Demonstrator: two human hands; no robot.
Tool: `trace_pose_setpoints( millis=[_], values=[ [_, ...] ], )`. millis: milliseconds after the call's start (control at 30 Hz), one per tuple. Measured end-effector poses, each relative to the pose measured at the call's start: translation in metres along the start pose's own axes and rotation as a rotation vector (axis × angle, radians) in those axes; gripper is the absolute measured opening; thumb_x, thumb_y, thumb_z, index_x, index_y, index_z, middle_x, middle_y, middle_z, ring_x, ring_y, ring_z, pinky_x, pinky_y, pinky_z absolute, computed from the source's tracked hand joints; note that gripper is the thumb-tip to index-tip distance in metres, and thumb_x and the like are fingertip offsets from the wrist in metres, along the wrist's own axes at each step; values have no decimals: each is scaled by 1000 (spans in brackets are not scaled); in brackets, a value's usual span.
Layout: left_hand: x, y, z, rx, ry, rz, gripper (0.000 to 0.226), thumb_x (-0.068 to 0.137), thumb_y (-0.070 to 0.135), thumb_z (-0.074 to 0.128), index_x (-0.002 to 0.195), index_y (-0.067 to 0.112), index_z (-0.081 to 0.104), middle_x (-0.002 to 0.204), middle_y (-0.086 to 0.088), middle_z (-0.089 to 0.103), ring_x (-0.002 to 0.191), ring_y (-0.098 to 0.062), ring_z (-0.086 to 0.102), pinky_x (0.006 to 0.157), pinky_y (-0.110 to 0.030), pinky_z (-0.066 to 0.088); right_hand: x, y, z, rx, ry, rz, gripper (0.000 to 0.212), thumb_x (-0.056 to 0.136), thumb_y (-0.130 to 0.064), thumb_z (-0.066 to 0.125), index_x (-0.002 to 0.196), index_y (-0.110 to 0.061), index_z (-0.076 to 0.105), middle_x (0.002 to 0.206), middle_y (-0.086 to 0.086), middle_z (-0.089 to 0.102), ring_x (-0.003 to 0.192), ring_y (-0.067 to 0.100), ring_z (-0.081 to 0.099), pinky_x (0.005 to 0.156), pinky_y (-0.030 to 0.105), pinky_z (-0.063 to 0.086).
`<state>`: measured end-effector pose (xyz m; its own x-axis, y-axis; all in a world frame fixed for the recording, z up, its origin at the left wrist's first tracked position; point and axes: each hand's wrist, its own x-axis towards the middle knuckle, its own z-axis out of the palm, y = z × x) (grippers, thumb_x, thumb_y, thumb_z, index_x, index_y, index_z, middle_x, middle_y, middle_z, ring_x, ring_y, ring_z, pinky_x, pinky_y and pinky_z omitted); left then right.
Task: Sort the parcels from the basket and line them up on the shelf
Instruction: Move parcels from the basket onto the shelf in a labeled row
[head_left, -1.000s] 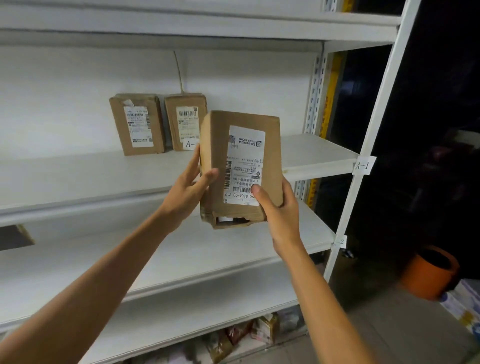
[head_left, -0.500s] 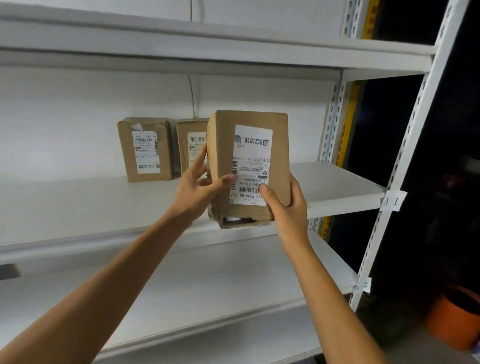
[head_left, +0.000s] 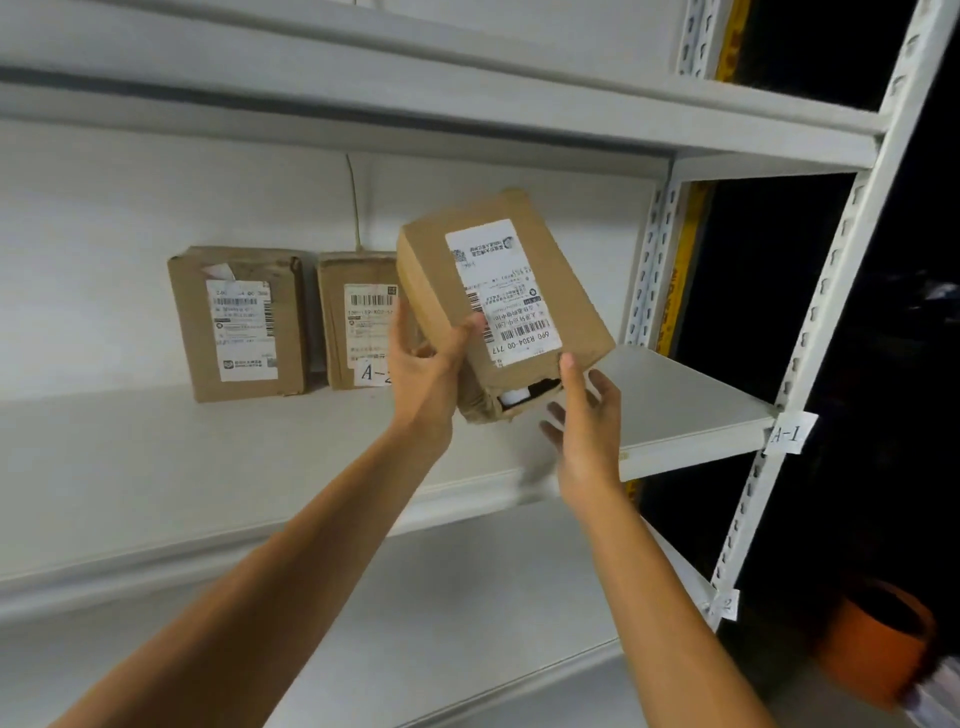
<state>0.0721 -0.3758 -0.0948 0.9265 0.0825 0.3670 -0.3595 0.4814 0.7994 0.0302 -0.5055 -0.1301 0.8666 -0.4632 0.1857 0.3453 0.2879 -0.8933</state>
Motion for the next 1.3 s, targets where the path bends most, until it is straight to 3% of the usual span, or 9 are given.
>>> trace_pose_setpoints(
  millis=[167,400,533,667,767,867,1000,1133,1300],
  values=[
    [10,-28,31,-37,22,-82,96,79,17,76,151,28,14,84,22,71,87,-2,69,93,-53,51,20,10,4,-33,-207,38,76,88,-55,55,148,-54,10,126,-17,53,112,14,60,93,51,54],
    [36,-63,48,-52,-2,-176,88,84,20,71,145,31,8,98,13,68,93,-8,69,89,-55,52,74,21,-11,24,-195,-118,96,71,-43,81,147,-49,23,144,-10,50,129,15,51,103,49,47],
    [75,-62,53,-127,103,-115,85,80,36,70,142,19,15,107,4,57,98,-21,66,81,-56,55,114,15,-33,85,-115,-144,78,73,-32,80,140,-41,41,135,-12,57,124,13,55,102,48,48],
    [96,-70,57,-38,16,-120,85,69,43,73,142,19,36,122,-10,57,111,-31,60,81,-56,55,147,6,-39,198,5,-99,47,80,-23,78,115,-27,46,118,-5,59,111,15,61,98,48,51],
    [101,-80,62,-80,16,-129,73,67,44,74,131,15,51,129,-14,56,117,-30,57,81,-53,56,167,-1,-34,212,-4,-86,42,81,-30,76,111,-23,48,117,-3,60,113,15,59,99,48,51],
    [103,-87,66,-123,104,-141,77,64,46,74,130,15,48,131,-13,51,118,-29,54,81,-54,56,180,-7,-24,58,-75,-104,33,83,-47,69,108,-38,50,117,-10,60,115,15,57,97,47,52],
    [97,-103,68,-176,187,-133,90,58,51,74,134,15,41,131,-15,50,116,-28,56,85,-53,55,193,-7,-5,7,-242,-6,89,77,-52,73,146,-45,17,148,-3,41,125,24,50,84,42,57],
    [102,-108,55,-115,231,-118,90,58,50,76,135,14,43,131,-13,52,114,-24,57,86,-49,55,198,6,4,68,-344,91,123,76,-35,80,150,-41,-18,157,-5,26,135,19,40,91,36,50],
    [102,-99,29,197,174,-63,81,57,54,72,130,25,52,120,6,65,115,-14,57,100,-41,38,202,15,12,98,-386,33,139,56,-46,88,150,-41,-15,157,-9,29,138,16,40,112,53,36]
  ],
)
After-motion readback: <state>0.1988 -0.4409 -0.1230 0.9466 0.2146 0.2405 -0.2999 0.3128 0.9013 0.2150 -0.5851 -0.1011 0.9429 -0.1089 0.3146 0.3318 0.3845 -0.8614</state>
